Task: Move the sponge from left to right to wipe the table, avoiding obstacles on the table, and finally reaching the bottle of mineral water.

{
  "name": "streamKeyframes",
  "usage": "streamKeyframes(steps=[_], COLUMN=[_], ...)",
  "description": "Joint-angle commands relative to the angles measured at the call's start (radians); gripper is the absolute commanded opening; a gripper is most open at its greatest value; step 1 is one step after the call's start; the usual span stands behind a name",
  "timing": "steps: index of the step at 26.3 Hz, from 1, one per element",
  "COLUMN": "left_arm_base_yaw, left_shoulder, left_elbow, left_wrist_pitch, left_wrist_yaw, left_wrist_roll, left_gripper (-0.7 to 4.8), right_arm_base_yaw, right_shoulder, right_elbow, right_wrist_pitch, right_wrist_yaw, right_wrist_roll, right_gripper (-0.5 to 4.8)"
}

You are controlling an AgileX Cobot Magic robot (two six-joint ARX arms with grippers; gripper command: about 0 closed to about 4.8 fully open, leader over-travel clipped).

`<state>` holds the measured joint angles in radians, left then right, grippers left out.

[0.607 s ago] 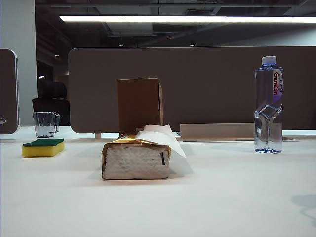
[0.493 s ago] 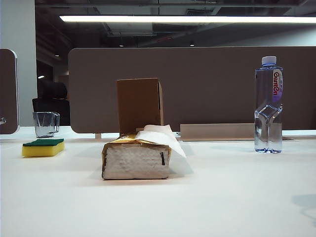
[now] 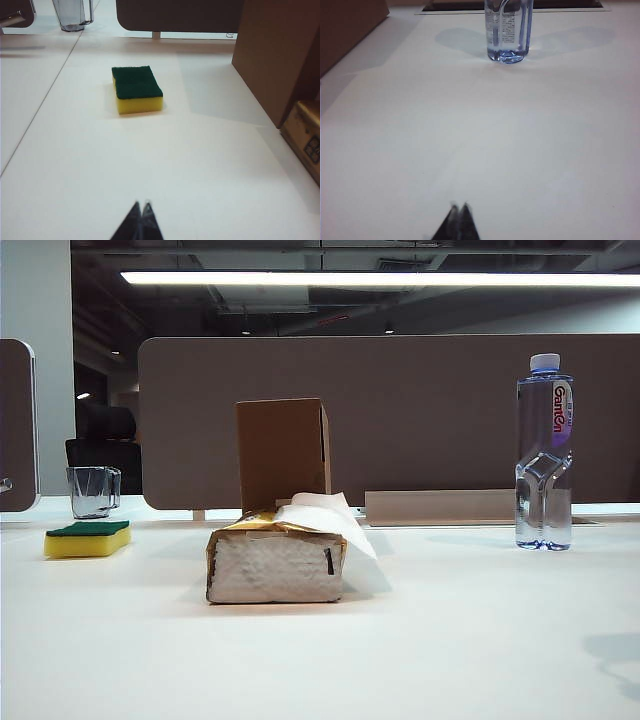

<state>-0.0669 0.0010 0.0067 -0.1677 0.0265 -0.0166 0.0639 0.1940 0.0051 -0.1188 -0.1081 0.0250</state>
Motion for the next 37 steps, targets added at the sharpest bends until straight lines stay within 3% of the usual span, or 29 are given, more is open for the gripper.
streamKeyframes(steps=[1,5,9,16,21,24,26,37], left_arm_base_yaw=[0.001,0.0,0.0,0.0,0.0,0.0,0.0,0.0], left_shoulder=[0.001,0.001,0.001,0.001,0.001,0.001,0.002,0.005], left_elbow=[0.004,0.016,0.054,0.104,0.137,0.18,0.203,0.29], left_wrist_pitch=[0.002,0.005,0.022,0.056,0.049,0.05,0.049,0.023], left_wrist_yaw=[0.026,0.064,0.068,0.1,0.166,0.177,0.177,0.22], left_wrist_roll=[-0.003,-0.011,-0.025,-0.071,-0.117,-0.145,-0.145,-0.183], left_gripper=[-0.01,0.07,1.3,1.31,1.31,2.14,2.24,2.24], right_arm_base_yaw=[0.0,0.0,0.0,0.001,0.001,0.002,0.004,0.014], right_shoulder=[-0.002,-0.002,-0.013,-0.018,-0.018,-0.018,-0.017,-0.011], right_elbow=[-0.003,0.001,0.008,0.083,0.129,0.172,0.197,0.3], right_wrist_pitch=[0.019,0.026,0.042,0.042,0.043,0.041,0.04,-0.035], right_wrist_yaw=[0.001,-0.007,-0.046,-0.077,-0.143,-0.192,-0.191,-0.21], right_wrist_roll=[-0.002,0.006,0.056,0.151,0.22,0.274,0.291,0.321], right_gripper=[-0.01,-0.01,-0.01,0.03,0.91,1.19,1.59,1.63])
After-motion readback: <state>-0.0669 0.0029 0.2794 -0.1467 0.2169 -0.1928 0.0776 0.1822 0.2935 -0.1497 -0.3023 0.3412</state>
